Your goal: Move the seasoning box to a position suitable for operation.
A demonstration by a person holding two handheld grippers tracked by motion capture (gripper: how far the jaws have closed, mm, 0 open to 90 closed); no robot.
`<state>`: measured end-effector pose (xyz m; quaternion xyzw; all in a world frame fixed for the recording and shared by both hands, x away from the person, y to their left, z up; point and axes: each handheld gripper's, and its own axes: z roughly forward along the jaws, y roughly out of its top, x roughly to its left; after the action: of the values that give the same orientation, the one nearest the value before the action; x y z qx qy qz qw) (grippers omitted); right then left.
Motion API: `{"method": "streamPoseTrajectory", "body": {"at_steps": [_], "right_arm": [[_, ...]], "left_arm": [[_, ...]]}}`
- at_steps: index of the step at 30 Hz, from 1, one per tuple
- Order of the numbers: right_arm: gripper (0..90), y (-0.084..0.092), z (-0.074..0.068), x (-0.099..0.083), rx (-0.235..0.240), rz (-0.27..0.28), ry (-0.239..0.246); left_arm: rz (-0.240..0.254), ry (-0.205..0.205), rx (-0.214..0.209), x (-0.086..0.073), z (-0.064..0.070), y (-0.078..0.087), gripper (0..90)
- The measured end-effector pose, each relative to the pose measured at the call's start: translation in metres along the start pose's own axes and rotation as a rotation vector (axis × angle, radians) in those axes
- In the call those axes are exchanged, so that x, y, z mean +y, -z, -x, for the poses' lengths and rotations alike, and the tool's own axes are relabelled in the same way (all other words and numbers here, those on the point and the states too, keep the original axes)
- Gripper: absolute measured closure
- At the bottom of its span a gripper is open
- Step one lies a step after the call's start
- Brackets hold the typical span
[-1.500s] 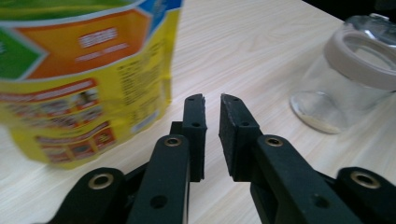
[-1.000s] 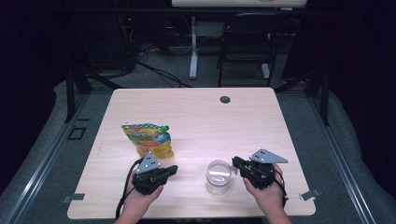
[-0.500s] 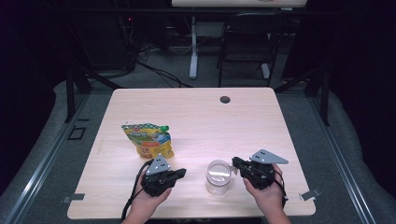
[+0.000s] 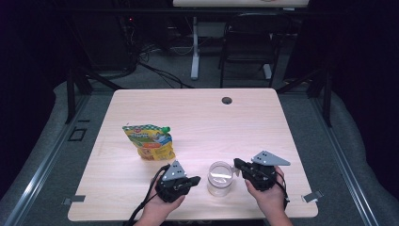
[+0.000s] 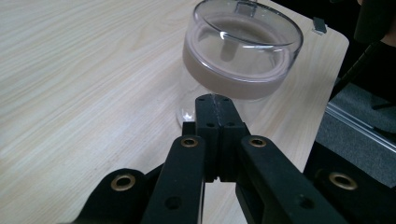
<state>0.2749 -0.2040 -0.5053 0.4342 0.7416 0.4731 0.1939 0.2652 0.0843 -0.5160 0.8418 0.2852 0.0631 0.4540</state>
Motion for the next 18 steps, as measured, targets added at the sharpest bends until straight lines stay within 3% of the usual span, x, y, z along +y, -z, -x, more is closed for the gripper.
{"method": "streamPoseTrajectory", "body": {"at_steps": [18], "right_arm": [[88.2,0.001,0.0,-0.002,-0.001,0.009,-0.002]], "left_arm": [[-0.038,-0.012,-0.034,0.006,0.008,-0.017,90.0]]}}
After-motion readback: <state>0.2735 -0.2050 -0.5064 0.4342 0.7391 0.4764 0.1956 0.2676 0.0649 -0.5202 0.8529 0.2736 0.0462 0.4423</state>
